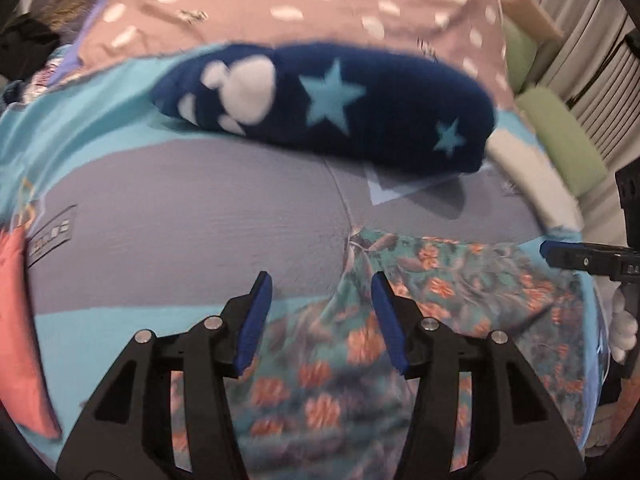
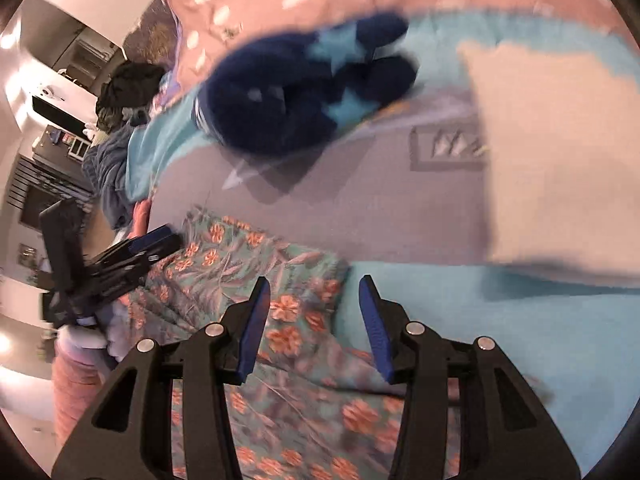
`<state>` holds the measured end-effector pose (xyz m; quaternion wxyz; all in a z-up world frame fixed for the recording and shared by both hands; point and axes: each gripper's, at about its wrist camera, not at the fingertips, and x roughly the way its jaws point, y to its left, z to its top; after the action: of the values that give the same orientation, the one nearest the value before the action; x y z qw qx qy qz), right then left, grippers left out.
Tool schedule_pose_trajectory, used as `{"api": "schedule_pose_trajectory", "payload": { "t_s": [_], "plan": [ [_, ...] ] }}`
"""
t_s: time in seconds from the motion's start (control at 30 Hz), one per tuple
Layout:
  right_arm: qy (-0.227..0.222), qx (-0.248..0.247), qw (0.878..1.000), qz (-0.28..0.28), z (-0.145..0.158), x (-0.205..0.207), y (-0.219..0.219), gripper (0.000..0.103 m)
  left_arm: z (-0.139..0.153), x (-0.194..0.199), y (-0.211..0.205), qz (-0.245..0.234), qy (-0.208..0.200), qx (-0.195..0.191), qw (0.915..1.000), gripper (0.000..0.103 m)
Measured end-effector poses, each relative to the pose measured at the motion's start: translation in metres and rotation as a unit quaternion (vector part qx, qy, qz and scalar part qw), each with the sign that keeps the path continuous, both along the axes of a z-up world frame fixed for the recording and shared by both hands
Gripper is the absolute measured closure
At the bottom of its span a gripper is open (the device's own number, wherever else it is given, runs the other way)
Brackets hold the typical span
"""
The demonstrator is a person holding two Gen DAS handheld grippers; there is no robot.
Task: Fold small clothes
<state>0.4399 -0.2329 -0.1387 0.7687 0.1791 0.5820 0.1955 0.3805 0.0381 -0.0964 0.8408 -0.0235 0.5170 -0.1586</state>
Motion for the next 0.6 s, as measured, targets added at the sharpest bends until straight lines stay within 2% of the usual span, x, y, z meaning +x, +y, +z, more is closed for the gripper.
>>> {"api": "schedule_pose_trajectory", "payload": {
  "t_s": [0.07,0.1,0.13,0.17,0.2,0.27,0.33,0.43,0.47,0.5,0.57,0.6],
  "plan": [
    [0.015,0.010,1.000,0.020,-0.009,0.003,0.011,0.057,-0.005,0.004,-0.009,-0.020,-0.003,0.002,0.9998,0.055],
    [0.010,0.000,1.000,0.028,-0.010,0.003,0.016,0.062,-0.005,0.005,-0.013,-0.035,-0.005,-0.003,0.9994,0.067],
    [0.000,-0.015,0.999,0.034,-0.009,0.005,0.022,0.095,-0.005,0.006,-0.016,-0.049,0.001,-0.016,0.9987,0.099],
    [-0.020,-0.036,0.998,0.039,-0.005,0.005,0.028,0.096,-0.004,0.006,-0.017,-0.053,0.006,-0.023,0.9983,0.098],
    [-0.041,-0.038,0.998,0.037,0.002,0.004,0.030,0.096,0.000,0.004,-0.019,-0.054,-0.006,-0.017,0.9984,0.098],
    [-0.106,-0.033,0.993,0.027,0.024,0.001,0.028,0.096,0.014,-0.003,-0.021,-0.056,-0.043,-0.013,0.9974,0.098],
    [-0.135,-0.034,0.990,0.011,0.037,0.005,0.023,0.096,0.029,-0.005,-0.011,-0.034,-0.080,-0.025,0.9959,0.098],
    [-0.149,-0.101,0.984,0.007,0.027,0.019,0.024,0.097,0.028,0.001,-0.004,-0.015,-0.091,-0.023,0.9955,0.097],
    [-0.138,-0.135,0.981,0.002,0.014,0.023,0.023,0.096,0.022,0.003,-0.007,-0.016,-0.091,-0.008,0.9957,0.097],
    [-0.126,-0.146,0.981,-0.005,0.006,0.025,0.021,0.095,0.013,0.005,-0.010,-0.010,-0.092,0.021,0.9955,0.097],
    [-0.120,-0.125,0.984,-0.027,0.004,0.016,0.004,0.095,0.006,0.004,-0.006,-0.004,-0.085,0.032,0.9958,0.089],
    [-0.128,-0.104,0.986,-0.036,0.008,0.006,-0.009,0.095,0.009,-0.001,0.001,-0.003,-0.088,0.019,0.9959,0.086]
  ]
}}
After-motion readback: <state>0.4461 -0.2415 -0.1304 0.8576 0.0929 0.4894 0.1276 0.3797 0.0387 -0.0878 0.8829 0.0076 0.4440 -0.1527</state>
